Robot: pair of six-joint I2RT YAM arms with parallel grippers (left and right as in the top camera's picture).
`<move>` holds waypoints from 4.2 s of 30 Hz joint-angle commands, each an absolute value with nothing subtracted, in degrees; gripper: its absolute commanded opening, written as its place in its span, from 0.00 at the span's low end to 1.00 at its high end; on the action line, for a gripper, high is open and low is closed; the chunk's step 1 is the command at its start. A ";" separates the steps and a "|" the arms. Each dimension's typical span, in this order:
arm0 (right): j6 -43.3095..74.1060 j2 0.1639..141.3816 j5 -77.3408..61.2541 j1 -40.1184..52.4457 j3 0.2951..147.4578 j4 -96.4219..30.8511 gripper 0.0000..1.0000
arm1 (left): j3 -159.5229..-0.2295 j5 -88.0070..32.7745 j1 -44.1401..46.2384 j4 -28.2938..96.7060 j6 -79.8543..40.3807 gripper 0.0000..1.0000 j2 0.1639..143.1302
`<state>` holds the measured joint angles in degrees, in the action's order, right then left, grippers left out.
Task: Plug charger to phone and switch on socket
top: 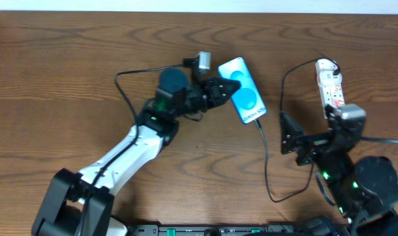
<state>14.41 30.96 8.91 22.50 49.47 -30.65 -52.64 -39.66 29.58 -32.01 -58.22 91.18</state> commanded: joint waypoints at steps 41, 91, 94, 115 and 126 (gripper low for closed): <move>36.84 55.13 14.44 22.06 50.17 -22.92 0.99 | -69.06 -47.83 22.24 15.84 -14.79 0.30 116.71; 40.23 79.66 5.87 -17.52 62.78 -34.46 0.01 | -68.79 12.71 4.19 57.10 -10.52 0.91 41.08; 39.88 88.49 5.61 -18.50 70.70 -39.20 0.01 | -68.77 12.71 4.19 57.63 -10.52 0.92 41.08; 41.80 119.20 -0.25 -18.55 94.48 -43.44 0.01 | -68.75 12.71 4.19 58.28 -10.52 0.92 28.51; 41.93 119.20 0.08 -18.55 94.43 -43.57 0.01 | -68.75 12.71 4.19 58.28 -10.55 0.92 19.18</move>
<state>41.28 119.11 -0.27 -18.24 93.01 -43.53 -68.75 12.16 4.23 58.26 -11.07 21.37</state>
